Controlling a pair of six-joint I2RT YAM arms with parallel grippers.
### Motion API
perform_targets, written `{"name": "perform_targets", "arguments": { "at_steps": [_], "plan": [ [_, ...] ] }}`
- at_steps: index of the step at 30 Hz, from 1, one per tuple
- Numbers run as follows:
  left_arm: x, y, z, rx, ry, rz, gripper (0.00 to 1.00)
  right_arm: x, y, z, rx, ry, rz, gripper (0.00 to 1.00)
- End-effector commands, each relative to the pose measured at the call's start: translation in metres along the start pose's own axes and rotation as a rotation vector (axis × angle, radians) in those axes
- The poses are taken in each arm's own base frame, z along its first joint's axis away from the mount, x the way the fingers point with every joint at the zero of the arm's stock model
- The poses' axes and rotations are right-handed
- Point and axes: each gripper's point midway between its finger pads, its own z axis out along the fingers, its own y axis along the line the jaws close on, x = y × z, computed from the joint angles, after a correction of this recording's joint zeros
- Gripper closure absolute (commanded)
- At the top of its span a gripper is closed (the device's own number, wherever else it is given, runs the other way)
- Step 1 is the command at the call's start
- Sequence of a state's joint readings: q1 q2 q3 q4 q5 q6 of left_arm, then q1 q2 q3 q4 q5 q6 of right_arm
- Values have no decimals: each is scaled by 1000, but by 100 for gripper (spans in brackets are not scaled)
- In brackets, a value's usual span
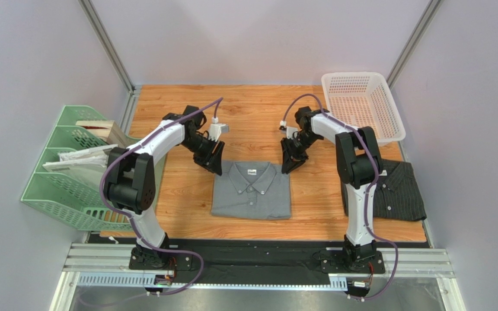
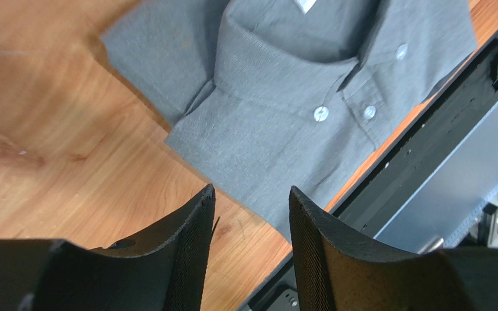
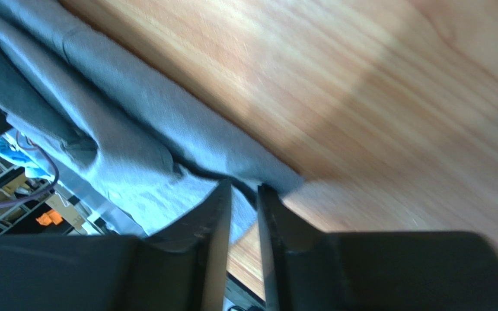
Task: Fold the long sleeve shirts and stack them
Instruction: Fold the shirt
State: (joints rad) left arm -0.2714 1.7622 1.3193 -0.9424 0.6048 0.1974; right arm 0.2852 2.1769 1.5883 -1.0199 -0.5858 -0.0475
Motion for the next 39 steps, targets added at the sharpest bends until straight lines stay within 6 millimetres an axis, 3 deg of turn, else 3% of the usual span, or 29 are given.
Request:
{"name": "perform_targets", "arguments": {
  "at_steps": [1,6,11,17,20,21,26,30,32,33,35,39],
  "plan": [
    [4,4,4,40,-11,19,48,8,7,-38,-19,-40,-44,69],
    [7,16,15,29,9,-26,48,18,17,-49,-69,-56,-28,58],
    [9,36,20,11,37,-93,43,21,18,-35,-100,-31,11,53],
    [13,31,23,61,45,-117,43,30,10,-19,-101,7,21,53],
    [16,30,28,89,55,-134,43,33,9,-14,-106,10,17,61],
    [17,30,30,93,60,-136,43,33,9,-13,-109,9,16,72],
    [13,32,37,121,65,-160,46,28,11,-13,-104,5,2,82],
    [6,31,37,137,56,-160,60,28,8,-15,-82,2,-7,100],
    [2,28,35,152,42,-156,69,30,7,-17,-78,7,-12,100],
    [-2,22,33,184,27,-153,84,30,8,-19,-78,7,-11,100],
    [-6,16,29,200,8,-142,98,32,11,-27,-76,-1,-19,100],
    [-13,9,20,199,-36,-127,100,28,13,-43,-51,-40,-57,100]
  ]
}}
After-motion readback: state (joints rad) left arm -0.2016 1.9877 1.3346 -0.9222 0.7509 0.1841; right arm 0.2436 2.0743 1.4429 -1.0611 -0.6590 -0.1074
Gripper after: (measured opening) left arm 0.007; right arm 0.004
